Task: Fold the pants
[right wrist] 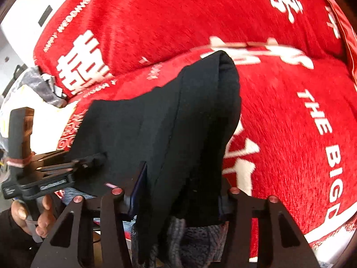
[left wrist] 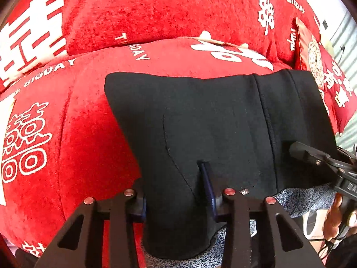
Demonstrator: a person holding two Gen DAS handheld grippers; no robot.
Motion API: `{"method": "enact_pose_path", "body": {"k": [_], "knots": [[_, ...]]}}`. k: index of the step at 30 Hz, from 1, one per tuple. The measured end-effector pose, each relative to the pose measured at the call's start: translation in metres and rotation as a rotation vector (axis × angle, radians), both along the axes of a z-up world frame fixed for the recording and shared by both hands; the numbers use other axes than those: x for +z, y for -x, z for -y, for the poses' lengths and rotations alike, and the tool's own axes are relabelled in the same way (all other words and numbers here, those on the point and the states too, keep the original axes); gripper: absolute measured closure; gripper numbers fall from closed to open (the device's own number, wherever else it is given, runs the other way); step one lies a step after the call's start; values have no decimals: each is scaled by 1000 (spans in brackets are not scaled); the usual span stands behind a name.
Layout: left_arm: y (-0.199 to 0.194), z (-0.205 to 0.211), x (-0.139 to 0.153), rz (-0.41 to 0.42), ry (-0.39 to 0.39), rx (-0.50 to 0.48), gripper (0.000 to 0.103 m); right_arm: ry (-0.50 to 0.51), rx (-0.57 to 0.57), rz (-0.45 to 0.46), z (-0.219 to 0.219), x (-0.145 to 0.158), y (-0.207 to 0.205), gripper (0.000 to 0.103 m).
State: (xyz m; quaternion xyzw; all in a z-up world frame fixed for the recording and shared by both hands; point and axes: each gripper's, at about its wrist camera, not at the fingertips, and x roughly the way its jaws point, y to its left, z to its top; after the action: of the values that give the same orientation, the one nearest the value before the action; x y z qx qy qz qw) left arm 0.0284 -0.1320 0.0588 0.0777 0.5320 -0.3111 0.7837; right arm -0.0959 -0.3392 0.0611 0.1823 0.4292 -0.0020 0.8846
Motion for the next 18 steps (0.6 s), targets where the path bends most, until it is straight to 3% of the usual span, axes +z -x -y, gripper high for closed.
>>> {"method": "enact_pose_path", "body": {"k": [9,18], "knots": [[-28,-64,32,30,13,122,63,4,75,39,-54,31,-33,50],[-69,-134,37,30,-18,277,63,-107,146,-2,-117,18,-83,50]]}}
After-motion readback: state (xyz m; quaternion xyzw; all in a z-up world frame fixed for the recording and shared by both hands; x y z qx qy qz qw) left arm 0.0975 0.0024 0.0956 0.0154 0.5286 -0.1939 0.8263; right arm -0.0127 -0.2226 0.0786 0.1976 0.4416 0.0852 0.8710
